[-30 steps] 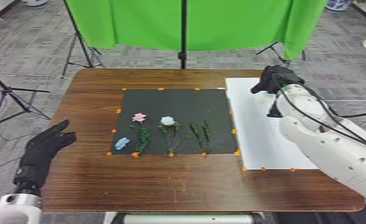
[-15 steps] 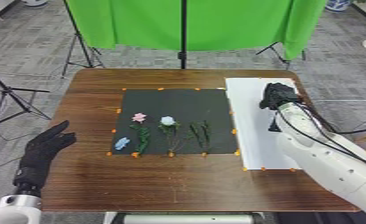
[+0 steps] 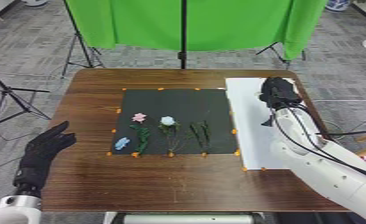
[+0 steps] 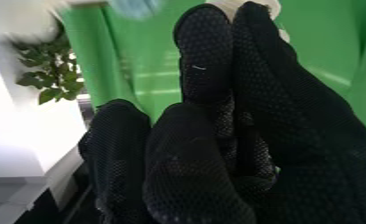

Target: Arrange flowers

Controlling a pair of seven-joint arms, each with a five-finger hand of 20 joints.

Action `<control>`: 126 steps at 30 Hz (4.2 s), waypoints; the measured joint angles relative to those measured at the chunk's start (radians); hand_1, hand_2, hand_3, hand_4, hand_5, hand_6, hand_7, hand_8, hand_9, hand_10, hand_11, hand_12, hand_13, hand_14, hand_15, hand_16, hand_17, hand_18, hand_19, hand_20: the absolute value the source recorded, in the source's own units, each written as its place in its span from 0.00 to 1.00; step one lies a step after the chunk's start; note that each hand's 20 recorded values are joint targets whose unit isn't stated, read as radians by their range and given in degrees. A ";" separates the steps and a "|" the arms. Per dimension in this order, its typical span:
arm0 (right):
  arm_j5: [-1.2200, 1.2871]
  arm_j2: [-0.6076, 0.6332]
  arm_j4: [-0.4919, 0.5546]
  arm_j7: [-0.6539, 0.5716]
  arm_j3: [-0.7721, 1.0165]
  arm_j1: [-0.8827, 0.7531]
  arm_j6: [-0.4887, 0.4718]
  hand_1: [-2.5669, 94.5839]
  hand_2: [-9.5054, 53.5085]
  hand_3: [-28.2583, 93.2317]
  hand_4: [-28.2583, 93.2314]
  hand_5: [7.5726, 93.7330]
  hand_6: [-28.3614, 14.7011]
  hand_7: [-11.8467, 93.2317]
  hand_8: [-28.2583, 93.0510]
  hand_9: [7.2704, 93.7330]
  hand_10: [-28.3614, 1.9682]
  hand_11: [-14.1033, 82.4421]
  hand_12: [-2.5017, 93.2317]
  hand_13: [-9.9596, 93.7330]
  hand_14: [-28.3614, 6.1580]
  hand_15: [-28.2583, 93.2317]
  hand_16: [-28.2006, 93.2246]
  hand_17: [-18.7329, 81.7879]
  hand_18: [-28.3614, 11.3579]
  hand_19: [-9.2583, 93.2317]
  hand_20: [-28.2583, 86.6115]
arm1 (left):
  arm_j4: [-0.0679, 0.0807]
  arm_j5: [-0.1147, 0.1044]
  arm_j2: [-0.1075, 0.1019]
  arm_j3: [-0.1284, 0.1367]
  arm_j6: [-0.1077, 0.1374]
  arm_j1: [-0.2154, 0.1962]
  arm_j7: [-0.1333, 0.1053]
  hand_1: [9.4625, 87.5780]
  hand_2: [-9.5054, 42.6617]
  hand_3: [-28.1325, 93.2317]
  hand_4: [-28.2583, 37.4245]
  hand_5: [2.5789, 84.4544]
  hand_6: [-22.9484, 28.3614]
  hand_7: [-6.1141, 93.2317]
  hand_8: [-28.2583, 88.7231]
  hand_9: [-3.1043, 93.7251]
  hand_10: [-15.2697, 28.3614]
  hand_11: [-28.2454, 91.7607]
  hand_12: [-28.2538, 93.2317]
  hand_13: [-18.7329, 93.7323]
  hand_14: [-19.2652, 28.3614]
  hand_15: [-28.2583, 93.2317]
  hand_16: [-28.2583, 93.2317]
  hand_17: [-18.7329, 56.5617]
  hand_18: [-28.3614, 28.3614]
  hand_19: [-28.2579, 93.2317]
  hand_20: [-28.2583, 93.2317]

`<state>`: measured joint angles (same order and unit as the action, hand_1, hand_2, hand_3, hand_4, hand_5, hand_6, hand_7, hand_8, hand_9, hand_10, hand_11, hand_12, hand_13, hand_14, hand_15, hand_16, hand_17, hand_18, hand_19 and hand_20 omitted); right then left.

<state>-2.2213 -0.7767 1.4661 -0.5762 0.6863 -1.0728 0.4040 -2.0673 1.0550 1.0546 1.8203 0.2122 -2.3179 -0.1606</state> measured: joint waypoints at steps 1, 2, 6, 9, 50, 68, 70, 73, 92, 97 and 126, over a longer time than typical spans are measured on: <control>0.003 0.006 0.029 0.000 0.010 -0.003 -0.001 0.65 0.00 0.70 0.09 0.86 0.65 0.31 0.31 0.98 0.65 0.42 0.43 1.00 0.83 0.80 0.50 0.89 0.38 1.00 0.82 | 0.000 0.000 0.000 0.000 0.000 0.000 0.000 0.27 0.37 0.80 0.23 0.45 0.57 0.15 0.19 0.49 0.69 0.41 0.31 0.50 0.78 0.38 0.21 0.34 0.72 0.36 0.35; 0.006 0.014 0.062 0.000 0.015 -0.004 -0.003 0.65 0.00 0.70 0.09 0.86 0.65 0.31 0.31 0.98 0.65 0.42 0.43 1.00 0.84 0.80 0.50 0.89 0.38 1.00 0.82 | 0.000 0.000 -0.001 0.000 0.000 0.000 0.001 0.27 0.37 0.80 0.23 0.45 0.57 0.15 0.19 0.49 0.69 0.41 0.31 0.50 0.78 0.38 0.21 0.34 0.72 0.36 0.35; 0.013 0.037 0.197 0.015 0.015 0.001 -0.020 0.64 0.00 0.70 0.09 0.86 0.66 0.31 0.31 0.98 0.65 0.43 0.43 1.00 0.83 0.80 0.50 0.89 0.37 1.00 0.82 | 0.000 0.000 -0.003 0.001 -0.001 0.000 0.002 0.27 0.37 0.80 0.23 0.45 0.57 0.16 0.19 0.49 0.69 0.41 0.31 0.50 0.78 0.38 0.21 0.34 0.72 0.36 0.35; 0.013 0.034 0.278 0.036 0.008 0.012 -0.058 0.64 0.00 0.70 0.09 0.86 0.66 0.32 0.31 0.98 0.64 0.44 0.43 1.00 0.83 0.79 0.51 0.88 0.37 1.00 0.82 | 0.000 0.000 -0.004 0.001 -0.003 0.000 0.003 0.27 0.37 0.80 0.23 0.45 0.57 0.16 0.19 0.49 0.69 0.41 0.31 0.50 0.78 0.38 0.21 0.34 0.72 0.36 0.35; 0.100 -0.114 0.337 0.151 -0.211 0.078 -0.351 0.58 0.00 0.69 0.11 0.81 0.64 0.30 0.30 0.93 0.62 0.44 0.44 0.99 0.79 0.78 0.54 0.86 0.34 1.00 0.82 | 0.004 0.002 -0.011 0.001 -0.032 0.011 0.017 0.27 0.35 0.81 0.23 0.38 0.56 0.15 0.19 0.49 0.69 0.40 0.31 0.50 0.79 0.38 0.21 0.33 0.72 0.36 0.35; 0.111 -0.115 0.335 0.157 -0.191 0.068 -0.373 0.43 0.00 0.79 0.08 0.76 0.65 0.30 0.16 0.88 0.59 0.50 0.33 0.98 0.79 0.78 0.54 0.85 0.35 1.00 0.82 | 0.004 0.002 -0.010 0.002 -0.033 0.011 0.017 0.27 0.35 0.80 0.23 0.40 0.56 0.15 0.19 0.49 0.68 0.40 0.31 0.50 0.79 0.38 0.21 0.33 0.72 0.36 0.35; 0.113 -0.115 0.336 0.158 -0.181 0.063 -0.374 0.43 0.00 0.79 0.08 0.76 0.65 0.30 0.16 0.88 0.59 0.50 0.33 0.98 0.79 0.78 0.54 0.85 0.35 1.00 0.82 | 0.004 0.002 -0.010 0.003 -0.033 0.011 0.017 0.27 0.35 0.80 0.23 0.40 0.56 0.15 0.19 0.49 0.68 0.40 0.31 0.50 0.79 0.38 0.21 0.33 0.72 0.36 0.35; 0.117 -0.115 0.338 0.158 -0.171 0.059 -0.375 0.42 0.00 0.78 0.08 0.76 0.65 0.30 0.16 0.88 0.58 0.49 0.33 0.98 0.79 0.78 0.54 0.85 0.34 1.00 0.82 | 0.004 0.003 -0.010 0.004 -0.033 0.011 0.017 0.27 0.35 0.80 0.23 0.41 0.57 0.15 0.19 0.49 0.68 0.40 0.31 0.50 0.79 0.38 0.21 0.33 0.72 0.36 0.35; 0.198 -0.112 0.353 0.169 -0.170 0.047 -0.367 0.39 0.00 0.76 0.11 0.78 0.68 0.30 0.16 0.84 0.47 0.28 0.20 0.99 0.77 0.74 0.52 0.84 0.34 1.00 0.78 | 0.005 0.003 -0.012 0.004 -0.038 0.013 0.027 0.27 0.35 0.80 0.23 0.42 0.57 0.15 0.19 0.49 0.68 0.40 0.31 0.50 0.78 0.38 0.21 0.33 0.72 0.36 0.35; 0.210 -0.113 0.354 0.170 -0.170 0.044 -0.366 0.38 0.00 0.76 0.11 0.74 0.68 0.29 0.15 0.82 0.46 0.27 0.19 0.99 0.77 0.71 0.52 0.84 0.35 1.00 0.76 | 0.005 0.003 -0.012 0.004 -0.038 0.013 0.028 0.27 0.35 0.80 0.23 0.43 0.57 0.15 0.19 0.49 0.68 0.40 0.31 0.50 0.78 0.38 0.21 0.33 0.72 0.36 0.35; 0.236 -0.108 0.361 0.187 -0.155 0.040 -0.396 0.36 0.00 0.76 0.12 0.70 0.62 0.27 0.16 0.75 0.47 0.26 0.19 0.96 0.69 0.69 0.51 0.78 0.29 1.00 0.69 | 0.005 0.004 -0.010 0.004 -0.039 0.013 0.025 0.27 0.35 0.80 0.23 0.43 0.57 0.15 0.19 0.49 0.68 0.40 0.31 0.50 0.78 0.38 0.21 0.33 0.72 0.36 0.35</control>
<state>-1.9853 -0.8851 1.8271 -0.3897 0.5314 -1.0331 0.0078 -2.0622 1.0586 1.0448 1.8242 0.1734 -2.3053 -0.1357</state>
